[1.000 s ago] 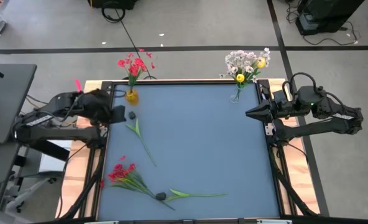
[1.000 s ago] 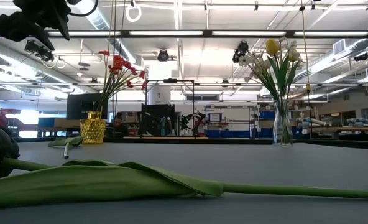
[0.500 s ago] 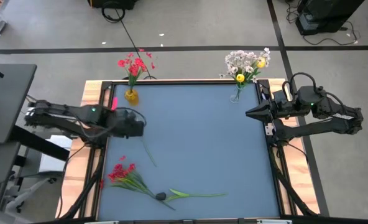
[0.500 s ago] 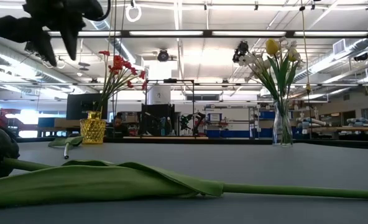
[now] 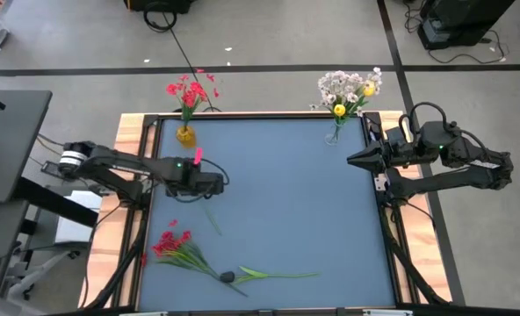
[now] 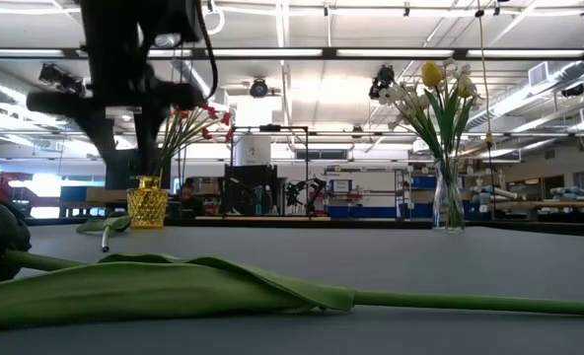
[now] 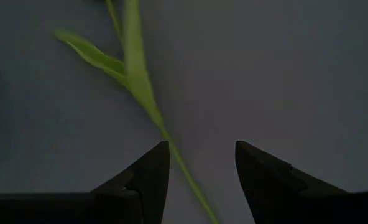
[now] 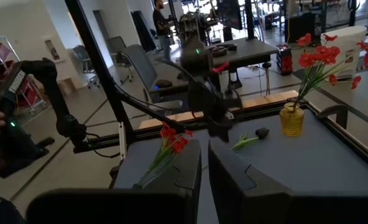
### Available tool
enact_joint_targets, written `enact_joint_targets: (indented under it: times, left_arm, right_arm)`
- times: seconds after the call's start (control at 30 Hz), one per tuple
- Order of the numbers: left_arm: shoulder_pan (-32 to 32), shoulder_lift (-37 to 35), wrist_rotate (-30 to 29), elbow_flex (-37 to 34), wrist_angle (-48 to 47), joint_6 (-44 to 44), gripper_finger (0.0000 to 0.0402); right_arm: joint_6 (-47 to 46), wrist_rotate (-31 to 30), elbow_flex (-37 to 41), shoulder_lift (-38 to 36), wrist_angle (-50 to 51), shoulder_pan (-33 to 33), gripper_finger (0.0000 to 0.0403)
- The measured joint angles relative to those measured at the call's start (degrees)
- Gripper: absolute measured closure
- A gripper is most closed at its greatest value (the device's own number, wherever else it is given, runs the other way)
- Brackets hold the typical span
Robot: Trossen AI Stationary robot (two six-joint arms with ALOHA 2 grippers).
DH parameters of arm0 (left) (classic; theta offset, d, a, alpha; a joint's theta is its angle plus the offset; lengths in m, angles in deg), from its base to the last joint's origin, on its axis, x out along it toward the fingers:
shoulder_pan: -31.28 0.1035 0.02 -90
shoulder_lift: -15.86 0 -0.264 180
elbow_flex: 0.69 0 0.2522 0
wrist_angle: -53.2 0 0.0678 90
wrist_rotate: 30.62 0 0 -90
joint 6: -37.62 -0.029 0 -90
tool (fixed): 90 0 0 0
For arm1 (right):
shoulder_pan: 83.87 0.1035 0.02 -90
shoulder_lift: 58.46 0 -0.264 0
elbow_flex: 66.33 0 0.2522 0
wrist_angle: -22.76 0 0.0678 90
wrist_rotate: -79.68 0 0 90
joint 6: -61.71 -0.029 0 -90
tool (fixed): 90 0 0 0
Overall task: Sort flowers into vase by color
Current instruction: Put the top black tulip into the yellow vase
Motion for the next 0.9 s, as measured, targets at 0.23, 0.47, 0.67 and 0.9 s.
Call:
enact_joint_targets:
  times: [0.23,0.47,0.67,0.9]
  left_arm:
    - [1.3,-0.1,6.4,-12.9,13.2,4.7,0.0214]
    - [2.3,-0.4,2.1,-13.3,12.1,5.1,0.0214]
    - [6.8,3.3,1.0,-13.3,14.9,-0.1,0.0215]
    - [9.2,8.5,2.6,-13.1,20.3,-4.6,0.0251]
  right_arm:
    - [0.0,0.0,0.0,0.0,-0.1,0.0,0.0363]
    - [0.0,0.0,0.0,0.0,-0.2,0.0,0.0363]
    - [0.0,0.0,0.0,0.0,-0.2,0.0,0.0363]
    - [0.0,0.0,0.0,0.0,-0.4,0.0,0.0363]
